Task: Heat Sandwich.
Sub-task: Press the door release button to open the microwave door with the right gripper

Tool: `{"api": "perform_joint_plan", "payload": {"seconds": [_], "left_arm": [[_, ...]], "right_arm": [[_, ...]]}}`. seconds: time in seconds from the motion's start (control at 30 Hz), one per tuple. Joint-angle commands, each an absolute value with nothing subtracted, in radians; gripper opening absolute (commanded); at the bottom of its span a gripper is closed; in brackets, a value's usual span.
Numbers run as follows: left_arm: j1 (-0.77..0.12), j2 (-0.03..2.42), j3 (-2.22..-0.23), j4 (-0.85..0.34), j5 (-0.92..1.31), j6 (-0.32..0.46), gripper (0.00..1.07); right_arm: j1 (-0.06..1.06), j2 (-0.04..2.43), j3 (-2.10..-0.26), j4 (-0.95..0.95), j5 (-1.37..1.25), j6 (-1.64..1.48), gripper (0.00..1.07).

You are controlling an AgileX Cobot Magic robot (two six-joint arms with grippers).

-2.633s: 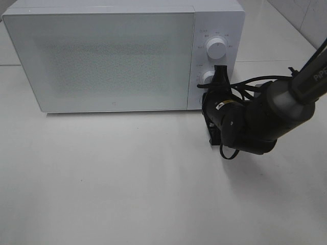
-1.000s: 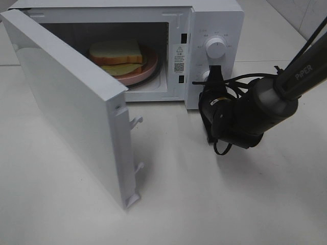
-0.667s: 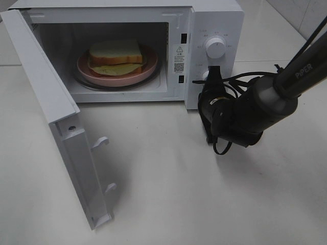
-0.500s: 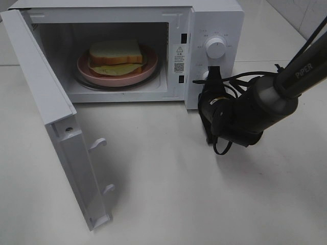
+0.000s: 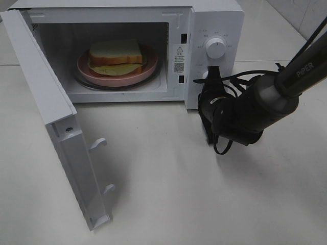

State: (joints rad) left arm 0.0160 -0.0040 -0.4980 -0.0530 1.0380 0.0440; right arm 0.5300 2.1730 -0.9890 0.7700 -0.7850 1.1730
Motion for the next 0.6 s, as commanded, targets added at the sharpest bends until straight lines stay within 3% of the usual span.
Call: {"api": "perform_joint_plan", "payload": {"seconds": [0.03, 0.6], "left_arm": [[0.015, -0.027, -0.494, -0.062, 1.033, 0.042, 0.98], [0.015, -0.027, -0.494, -0.062, 1.033, 0.042, 0.98]], "right_arm": [[0.467, 2.153, -1.105, 0.691, -1.061, 1.151, 0.0], [0.494, 2.09, -1.005, 0.75, -0.927, 1.079, 0.0]]}}
